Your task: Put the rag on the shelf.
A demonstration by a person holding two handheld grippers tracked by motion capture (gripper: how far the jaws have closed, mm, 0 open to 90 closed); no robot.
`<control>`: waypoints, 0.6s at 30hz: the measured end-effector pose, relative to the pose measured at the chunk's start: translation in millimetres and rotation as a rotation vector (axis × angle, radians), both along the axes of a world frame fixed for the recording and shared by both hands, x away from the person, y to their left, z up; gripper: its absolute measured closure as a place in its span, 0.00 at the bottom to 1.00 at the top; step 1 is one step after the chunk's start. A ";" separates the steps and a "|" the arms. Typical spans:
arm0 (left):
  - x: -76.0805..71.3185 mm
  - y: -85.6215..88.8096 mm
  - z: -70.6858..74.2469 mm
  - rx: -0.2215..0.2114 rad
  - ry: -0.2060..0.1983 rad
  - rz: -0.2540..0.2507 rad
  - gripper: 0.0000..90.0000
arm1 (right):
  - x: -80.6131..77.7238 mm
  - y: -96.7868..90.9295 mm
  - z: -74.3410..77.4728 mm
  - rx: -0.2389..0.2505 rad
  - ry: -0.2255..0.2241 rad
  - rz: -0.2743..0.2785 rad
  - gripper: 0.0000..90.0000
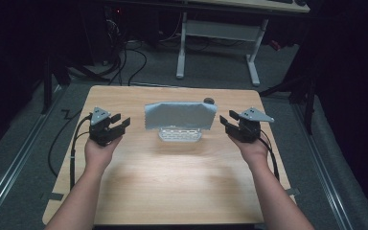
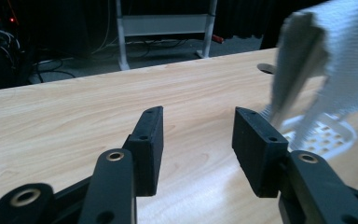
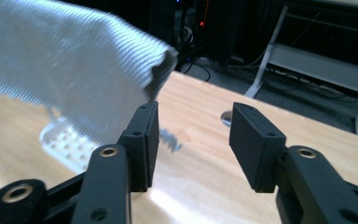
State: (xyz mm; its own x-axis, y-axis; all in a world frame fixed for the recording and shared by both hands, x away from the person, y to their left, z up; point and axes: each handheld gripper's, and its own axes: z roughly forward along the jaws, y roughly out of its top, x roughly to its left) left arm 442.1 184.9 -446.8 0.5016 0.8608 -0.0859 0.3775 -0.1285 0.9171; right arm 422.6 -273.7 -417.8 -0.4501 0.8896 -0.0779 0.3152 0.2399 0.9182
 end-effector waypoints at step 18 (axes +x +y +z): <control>-92.3 -38.4 -37.4 -0.002 0.115 -0.120 0.49 | -84.1 8.1 -24.8 -0.059 0.054 0.061 0.47</control>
State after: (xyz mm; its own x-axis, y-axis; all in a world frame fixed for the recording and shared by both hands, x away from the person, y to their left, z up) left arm 349.8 146.5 -484.3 0.5876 0.7951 -0.1503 0.4619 -0.1771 0.8691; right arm 338.5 -265.6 -442.7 -0.5080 0.8551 -0.1032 0.3472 0.3129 0.8840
